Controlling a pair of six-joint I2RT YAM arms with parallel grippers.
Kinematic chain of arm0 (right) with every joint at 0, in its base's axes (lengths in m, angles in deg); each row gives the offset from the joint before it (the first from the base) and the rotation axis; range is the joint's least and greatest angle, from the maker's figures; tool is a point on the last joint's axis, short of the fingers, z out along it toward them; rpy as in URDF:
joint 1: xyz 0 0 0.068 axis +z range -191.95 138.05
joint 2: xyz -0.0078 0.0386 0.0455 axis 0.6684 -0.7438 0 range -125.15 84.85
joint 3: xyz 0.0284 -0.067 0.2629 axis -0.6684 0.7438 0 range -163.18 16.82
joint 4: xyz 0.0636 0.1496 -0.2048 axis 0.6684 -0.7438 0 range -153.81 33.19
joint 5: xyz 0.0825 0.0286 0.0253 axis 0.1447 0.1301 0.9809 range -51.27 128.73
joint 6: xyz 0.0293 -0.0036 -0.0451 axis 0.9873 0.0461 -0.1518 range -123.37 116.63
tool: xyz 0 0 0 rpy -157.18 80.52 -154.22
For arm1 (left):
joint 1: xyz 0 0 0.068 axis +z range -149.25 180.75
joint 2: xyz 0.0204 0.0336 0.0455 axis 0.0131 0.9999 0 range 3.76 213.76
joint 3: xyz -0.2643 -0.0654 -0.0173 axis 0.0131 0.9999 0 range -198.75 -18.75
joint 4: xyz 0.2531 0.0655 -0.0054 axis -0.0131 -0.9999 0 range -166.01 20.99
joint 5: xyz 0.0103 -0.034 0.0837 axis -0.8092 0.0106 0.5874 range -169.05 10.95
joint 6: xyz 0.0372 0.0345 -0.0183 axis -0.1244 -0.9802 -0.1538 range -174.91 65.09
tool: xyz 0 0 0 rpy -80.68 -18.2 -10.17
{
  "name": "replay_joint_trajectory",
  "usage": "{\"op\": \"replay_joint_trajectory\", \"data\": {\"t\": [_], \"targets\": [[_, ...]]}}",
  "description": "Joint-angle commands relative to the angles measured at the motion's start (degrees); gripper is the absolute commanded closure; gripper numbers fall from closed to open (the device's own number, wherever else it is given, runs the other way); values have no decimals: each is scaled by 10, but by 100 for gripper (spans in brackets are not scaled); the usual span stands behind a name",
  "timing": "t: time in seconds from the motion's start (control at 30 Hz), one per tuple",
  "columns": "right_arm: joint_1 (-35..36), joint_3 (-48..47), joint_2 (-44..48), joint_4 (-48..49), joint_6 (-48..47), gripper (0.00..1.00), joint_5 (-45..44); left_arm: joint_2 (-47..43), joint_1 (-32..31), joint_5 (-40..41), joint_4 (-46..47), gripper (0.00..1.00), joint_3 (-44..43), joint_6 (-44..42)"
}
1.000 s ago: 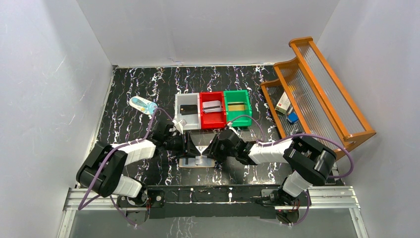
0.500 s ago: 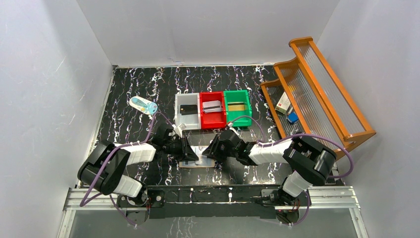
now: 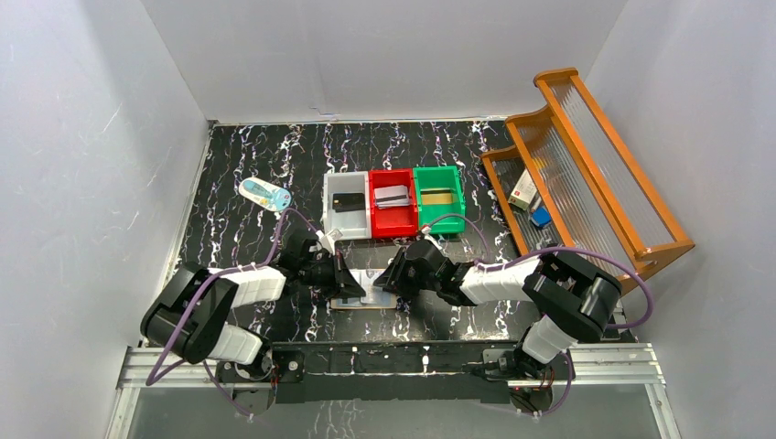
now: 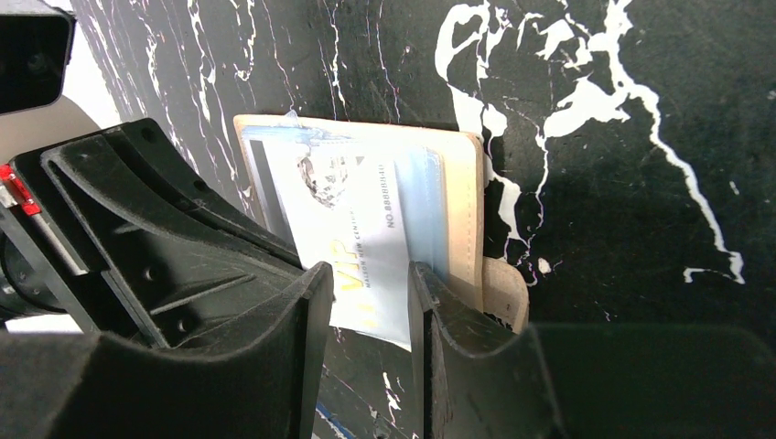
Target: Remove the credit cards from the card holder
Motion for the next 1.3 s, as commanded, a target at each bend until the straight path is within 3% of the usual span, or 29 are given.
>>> {"op": "replay_joint_trajectory", "data": {"t": [0.0, 0.13, 0.57, 0.67, 0.87, 1.27], "targets": [[4, 22, -2, -55, -7, 55, -19, -51, 0, 31, -96, 100, -17, -46], [4, 21, 1, -61, -8, 56, -22, -91, 0, 86, -165, 100, -30, -73], [6, -69, 54, -51, -117, 53, 44, -93, 0, 71, -164, 100, -36, -75], [8, -76, 27, -16, -112, 52, 65, -92, 0, 70, -163, 100, -37, -76], [9, -82, -35, -46, -77, 52, 45, -90, 0, 63, -159, 100, -37, -75], [9, -24, -51, -8, -37, 56, 27, -70, 0, 25, -106, 88, -37, -60]]}}
